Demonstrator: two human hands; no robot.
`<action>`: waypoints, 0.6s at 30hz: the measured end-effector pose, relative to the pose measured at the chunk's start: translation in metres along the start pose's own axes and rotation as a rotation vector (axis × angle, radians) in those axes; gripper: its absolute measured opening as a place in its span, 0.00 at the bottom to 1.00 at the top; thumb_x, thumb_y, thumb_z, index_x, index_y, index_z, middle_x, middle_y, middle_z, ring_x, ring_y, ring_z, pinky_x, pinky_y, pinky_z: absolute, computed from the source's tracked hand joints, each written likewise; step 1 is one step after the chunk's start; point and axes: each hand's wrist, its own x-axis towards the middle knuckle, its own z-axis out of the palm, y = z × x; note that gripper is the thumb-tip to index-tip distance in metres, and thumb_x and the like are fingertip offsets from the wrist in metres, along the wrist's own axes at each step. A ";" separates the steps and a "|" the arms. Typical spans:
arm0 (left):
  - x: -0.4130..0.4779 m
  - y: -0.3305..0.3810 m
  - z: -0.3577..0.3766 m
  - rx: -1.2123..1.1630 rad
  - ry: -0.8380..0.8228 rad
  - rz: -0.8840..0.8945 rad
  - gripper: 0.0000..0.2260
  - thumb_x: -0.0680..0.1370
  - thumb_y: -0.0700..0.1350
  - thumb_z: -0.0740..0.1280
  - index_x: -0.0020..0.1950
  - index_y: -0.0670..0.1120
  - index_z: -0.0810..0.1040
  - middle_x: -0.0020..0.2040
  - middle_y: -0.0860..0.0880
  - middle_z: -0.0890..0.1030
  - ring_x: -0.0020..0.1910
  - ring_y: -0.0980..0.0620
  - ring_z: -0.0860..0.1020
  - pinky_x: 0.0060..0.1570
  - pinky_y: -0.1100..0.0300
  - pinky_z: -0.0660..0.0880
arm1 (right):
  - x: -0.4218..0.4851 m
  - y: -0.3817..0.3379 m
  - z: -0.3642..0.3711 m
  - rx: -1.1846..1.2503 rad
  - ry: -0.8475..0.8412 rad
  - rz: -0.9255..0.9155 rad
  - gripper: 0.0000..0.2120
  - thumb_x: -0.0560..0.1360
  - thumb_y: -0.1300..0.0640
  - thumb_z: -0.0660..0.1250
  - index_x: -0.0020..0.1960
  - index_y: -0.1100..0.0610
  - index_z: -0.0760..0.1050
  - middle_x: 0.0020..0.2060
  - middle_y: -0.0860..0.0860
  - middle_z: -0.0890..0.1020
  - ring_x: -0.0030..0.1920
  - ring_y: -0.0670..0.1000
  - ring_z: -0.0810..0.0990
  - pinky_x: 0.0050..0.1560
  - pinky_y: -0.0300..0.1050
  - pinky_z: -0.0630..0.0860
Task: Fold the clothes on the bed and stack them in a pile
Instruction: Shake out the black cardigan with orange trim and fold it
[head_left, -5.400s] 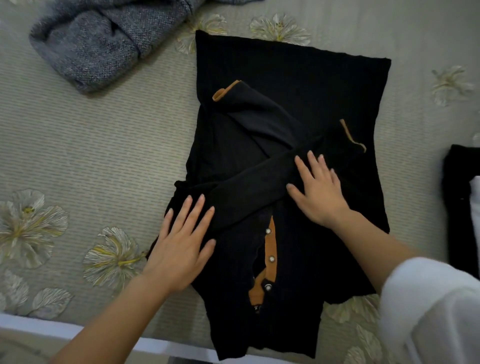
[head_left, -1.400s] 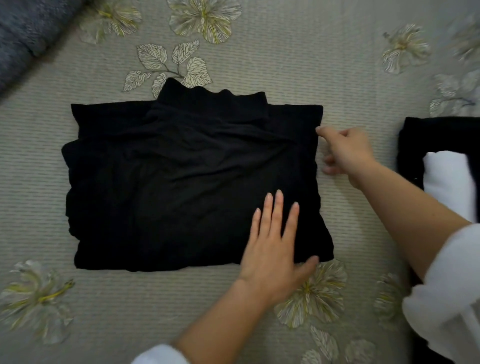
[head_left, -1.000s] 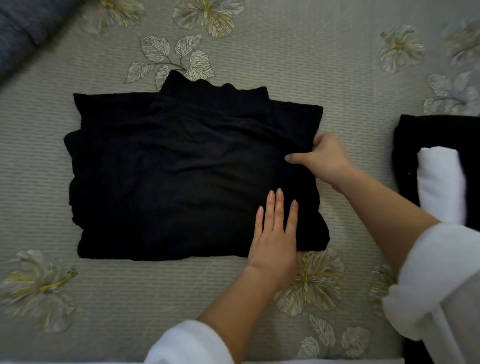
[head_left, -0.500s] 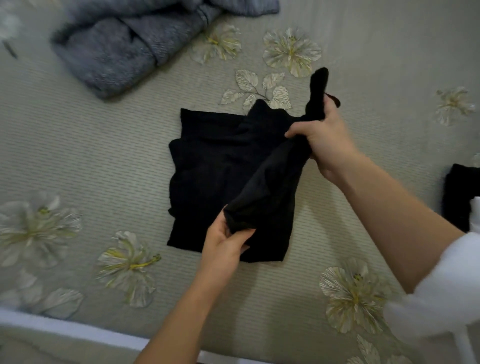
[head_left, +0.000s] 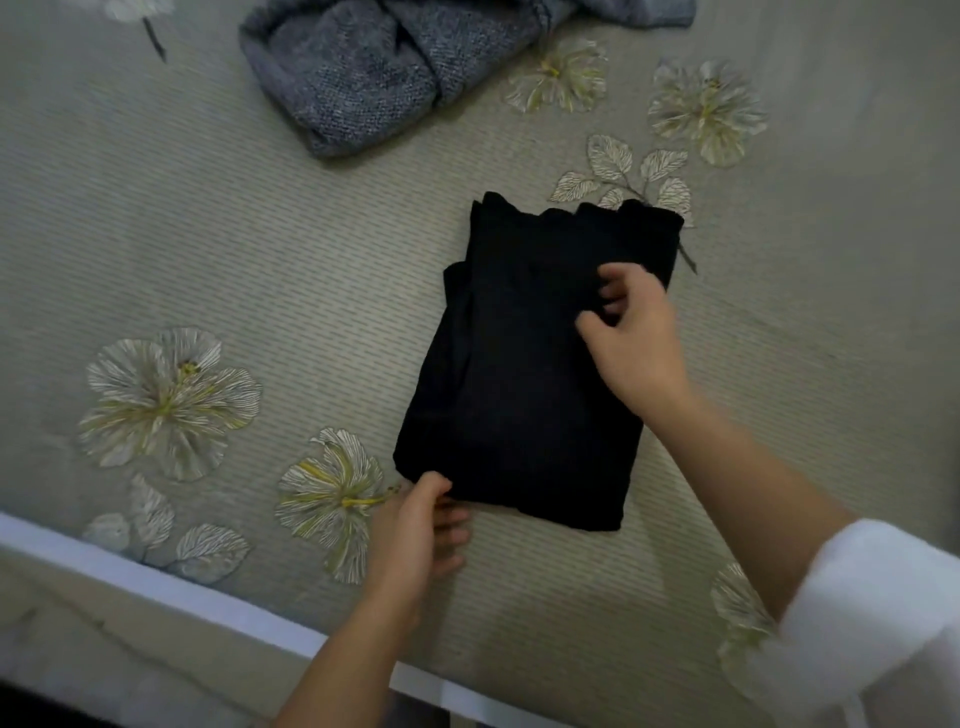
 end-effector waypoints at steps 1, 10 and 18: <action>-0.001 0.001 0.001 0.045 -0.025 -0.022 0.11 0.75 0.51 0.65 0.50 0.44 0.80 0.43 0.43 0.85 0.42 0.46 0.83 0.39 0.53 0.79 | -0.003 0.011 -0.005 -0.032 0.078 0.023 0.24 0.72 0.58 0.68 0.66 0.57 0.69 0.57 0.51 0.73 0.55 0.48 0.73 0.58 0.45 0.73; -0.002 0.005 0.037 -0.308 0.041 0.059 0.09 0.77 0.44 0.66 0.57 0.47 0.77 0.56 0.48 0.82 0.56 0.48 0.79 0.54 0.52 0.77 | -0.013 0.042 -0.023 0.125 -0.165 0.561 0.13 0.70 0.58 0.73 0.47 0.67 0.78 0.42 0.62 0.84 0.40 0.60 0.83 0.44 0.59 0.82; 0.008 0.028 -0.025 0.243 0.357 0.748 0.02 0.80 0.45 0.63 0.50 0.51 0.70 0.46 0.56 0.77 0.43 0.69 0.76 0.44 0.63 0.70 | -0.100 0.033 -0.028 -0.216 -1.130 0.724 0.22 0.82 0.53 0.54 0.40 0.66 0.76 0.29 0.58 0.83 0.28 0.54 0.81 0.27 0.42 0.78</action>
